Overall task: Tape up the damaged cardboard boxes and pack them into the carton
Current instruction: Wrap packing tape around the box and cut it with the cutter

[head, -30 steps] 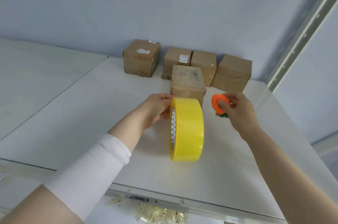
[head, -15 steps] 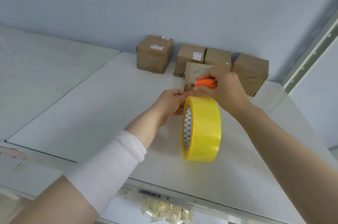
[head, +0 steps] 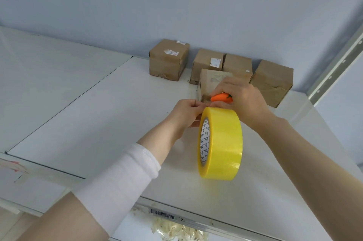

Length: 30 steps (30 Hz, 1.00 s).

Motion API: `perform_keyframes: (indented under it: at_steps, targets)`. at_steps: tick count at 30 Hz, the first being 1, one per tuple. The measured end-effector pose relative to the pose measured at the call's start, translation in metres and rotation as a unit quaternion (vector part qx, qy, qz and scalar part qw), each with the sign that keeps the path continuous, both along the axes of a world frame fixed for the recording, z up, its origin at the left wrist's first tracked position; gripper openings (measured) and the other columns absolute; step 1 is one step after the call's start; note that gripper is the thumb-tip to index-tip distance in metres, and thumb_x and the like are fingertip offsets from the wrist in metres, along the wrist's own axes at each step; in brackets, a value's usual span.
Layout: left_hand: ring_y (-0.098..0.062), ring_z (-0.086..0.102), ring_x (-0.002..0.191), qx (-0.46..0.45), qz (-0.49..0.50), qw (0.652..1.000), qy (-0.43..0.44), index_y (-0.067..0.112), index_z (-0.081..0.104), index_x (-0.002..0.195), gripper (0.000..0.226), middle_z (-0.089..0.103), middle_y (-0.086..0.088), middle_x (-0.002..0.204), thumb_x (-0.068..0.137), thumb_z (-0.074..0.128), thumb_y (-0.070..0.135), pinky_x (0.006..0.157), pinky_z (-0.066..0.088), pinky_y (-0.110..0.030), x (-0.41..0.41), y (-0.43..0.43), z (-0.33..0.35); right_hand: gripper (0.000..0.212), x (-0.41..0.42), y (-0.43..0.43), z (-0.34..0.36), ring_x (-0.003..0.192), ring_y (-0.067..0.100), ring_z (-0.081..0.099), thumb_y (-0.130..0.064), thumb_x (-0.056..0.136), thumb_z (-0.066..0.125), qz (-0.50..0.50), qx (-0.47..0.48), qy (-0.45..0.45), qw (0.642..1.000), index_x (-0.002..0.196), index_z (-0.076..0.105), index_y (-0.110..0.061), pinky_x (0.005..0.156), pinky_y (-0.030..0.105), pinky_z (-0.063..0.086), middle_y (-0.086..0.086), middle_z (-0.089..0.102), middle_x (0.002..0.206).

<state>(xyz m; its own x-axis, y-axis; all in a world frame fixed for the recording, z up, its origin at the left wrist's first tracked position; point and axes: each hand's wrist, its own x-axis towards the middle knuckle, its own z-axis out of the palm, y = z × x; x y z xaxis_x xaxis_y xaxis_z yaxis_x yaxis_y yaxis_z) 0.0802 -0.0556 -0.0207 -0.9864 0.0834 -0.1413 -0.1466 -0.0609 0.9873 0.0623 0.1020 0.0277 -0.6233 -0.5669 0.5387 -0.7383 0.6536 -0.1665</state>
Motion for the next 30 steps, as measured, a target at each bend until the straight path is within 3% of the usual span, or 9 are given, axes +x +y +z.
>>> perform_keyframes:
  at_steps: [3,8,13,16,22,28,30]
  targets:
    - [-0.013,0.063,0.069,-0.005,-0.004,1.0,-0.002,0.012,0.063,0.082,0.011,0.065,-0.005,0.077,0.092,0.058,0.01,0.063,0.055,-0.019,0.0,0.001,0.001,0.02,0.004,0.012,0.001,0.083,0.024,0.062,-0.023,0.075,0.076,0.001,0.006,0.008,1.0,0.087,0.071,-0.008,0.061,0.038,0.052,0.007,0.066,0.089]
    - [-0.003,0.06,0.052,-0.02,-0.007,1.0,0.0,0.01,0.065,0.086,0.01,0.063,-0.001,0.068,0.093,0.057,0.012,0.057,0.052,-0.017,0.001,0.003,0.004,0.018,0.003,0.027,0.011,0.086,0.024,0.061,-0.016,0.072,0.078,-0.003,0.017,-0.028,0.999,0.088,0.073,-0.01,0.065,0.046,0.052,0.005,0.066,0.091]
    - [-0.002,0.061,0.051,-0.012,0.005,1.0,0.0,0.013,0.065,0.082,0.012,0.064,0.003,0.064,0.092,0.059,0.016,0.051,0.048,-0.015,0.004,0.004,0.004,0.018,-0.001,0.038,0.018,0.08,0.017,0.058,-0.014,0.07,0.08,0.001,-0.012,-0.037,0.999,0.086,0.072,-0.011,0.066,0.031,0.048,-0.009,0.059,0.084]
    - [-0.001,0.061,0.05,-0.006,0.017,1.0,-0.003,0.013,0.065,0.082,0.011,0.065,0.004,0.063,0.09,0.061,0.018,0.049,0.047,-0.014,0.006,0.005,0.003,0.019,-0.001,0.04,0.017,0.078,0.016,0.056,-0.012,0.07,0.08,-0.001,-0.057,-0.038,0.998,0.087,0.072,-0.01,0.066,0.021,0.043,-0.006,0.061,0.082]
    - [0.0,0.061,0.05,-0.007,0.023,1.0,0.002,0.014,0.067,0.084,0.009,0.066,0.003,0.064,0.089,0.061,0.009,0.046,0.046,-0.013,0.008,0.006,0.006,0.018,-0.002,0.027,0.003,0.088,0.024,0.06,-0.015,0.073,0.078,0.016,-0.014,-0.023,1.0,0.088,0.072,-0.007,0.069,0.045,0.051,0.007,0.067,0.091]
    - [0.001,0.058,0.044,-0.016,0.034,0.999,0.008,0.012,0.064,0.079,0.017,0.063,0.001,0.063,0.089,0.057,0.0,0.041,0.043,-0.012,0.009,0.007,0.007,0.018,-0.003,0.042,-0.001,0.086,0.028,0.062,-0.014,0.072,0.079,-0.006,0.05,0.01,0.999,0.088,0.072,-0.01,0.062,0.043,0.052,0.007,0.067,0.091]
    - [0.0,0.059,0.045,-0.015,0.031,0.999,0.007,0.013,0.064,0.08,0.014,0.064,0.004,0.059,0.089,0.059,0.003,0.042,0.043,-0.012,0.008,0.006,0.006,0.019,-0.004,0.045,0.004,0.083,0.015,0.061,-0.017,0.071,0.079,-0.004,-0.031,-0.035,0.999,0.088,0.071,-0.012,0.069,0.033,0.051,0.002,0.067,0.088]
